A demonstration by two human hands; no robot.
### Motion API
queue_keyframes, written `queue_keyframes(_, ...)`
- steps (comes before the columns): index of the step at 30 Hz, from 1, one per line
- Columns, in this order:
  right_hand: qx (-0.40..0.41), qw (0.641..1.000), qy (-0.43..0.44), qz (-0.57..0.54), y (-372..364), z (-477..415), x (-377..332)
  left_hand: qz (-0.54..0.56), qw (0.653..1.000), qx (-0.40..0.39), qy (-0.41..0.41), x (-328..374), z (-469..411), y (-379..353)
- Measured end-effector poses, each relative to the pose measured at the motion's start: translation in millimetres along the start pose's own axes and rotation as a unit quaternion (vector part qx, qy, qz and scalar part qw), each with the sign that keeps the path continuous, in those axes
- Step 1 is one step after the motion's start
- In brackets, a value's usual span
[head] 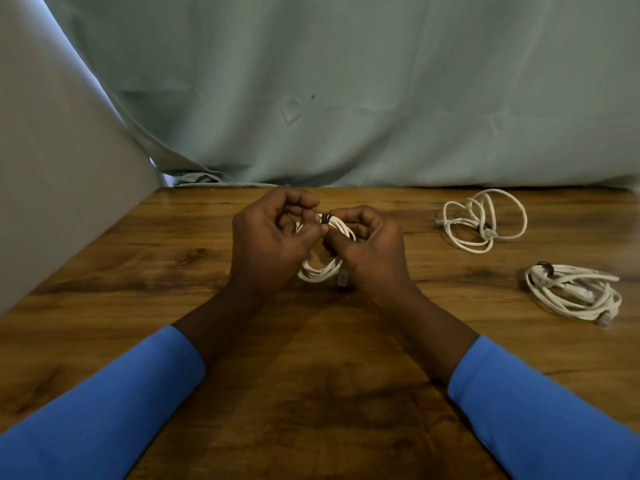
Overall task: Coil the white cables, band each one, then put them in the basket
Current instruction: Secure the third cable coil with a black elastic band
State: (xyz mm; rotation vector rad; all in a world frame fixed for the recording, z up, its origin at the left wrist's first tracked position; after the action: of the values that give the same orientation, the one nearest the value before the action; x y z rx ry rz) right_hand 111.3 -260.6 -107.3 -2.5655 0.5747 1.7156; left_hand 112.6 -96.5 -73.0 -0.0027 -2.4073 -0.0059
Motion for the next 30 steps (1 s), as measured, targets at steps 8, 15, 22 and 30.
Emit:
queue_keyframes(8, -0.042, 0.987, -0.079, -0.134, -9, 4, 1, 0.139, 0.980, 0.074, 0.119, -19, -4, 12)
queue_keyframes(15, 0.078, 0.994, -0.028, -0.077, -3, 11, 0, 0.075, 0.995, 0.004, 0.068, -5, -2, -5)
queue_keyframes(22, 0.121, 0.993, -0.010, -0.005, -1, 14, -1, 0.031, 0.995, -0.029, 0.094, -9, 0, -10)
queue_keyframes(30, 0.140, 0.985, 0.051, 0.091, 0, 19, -18, 0.029, 0.988, -0.052, 0.144, -6, -13, -4)
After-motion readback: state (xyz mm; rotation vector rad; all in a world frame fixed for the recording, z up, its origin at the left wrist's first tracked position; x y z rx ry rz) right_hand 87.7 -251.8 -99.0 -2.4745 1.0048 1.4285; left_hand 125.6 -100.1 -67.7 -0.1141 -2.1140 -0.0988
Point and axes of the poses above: each hand's wrist, its own z-axis away from the middle knuckle, its own y-axis out of the back of the hand, x = y × z, the point moved 7 cm from there along -z, towards the middle knuckle, and after that the axes turned 15 degrees about z, right-handed, at the moved point
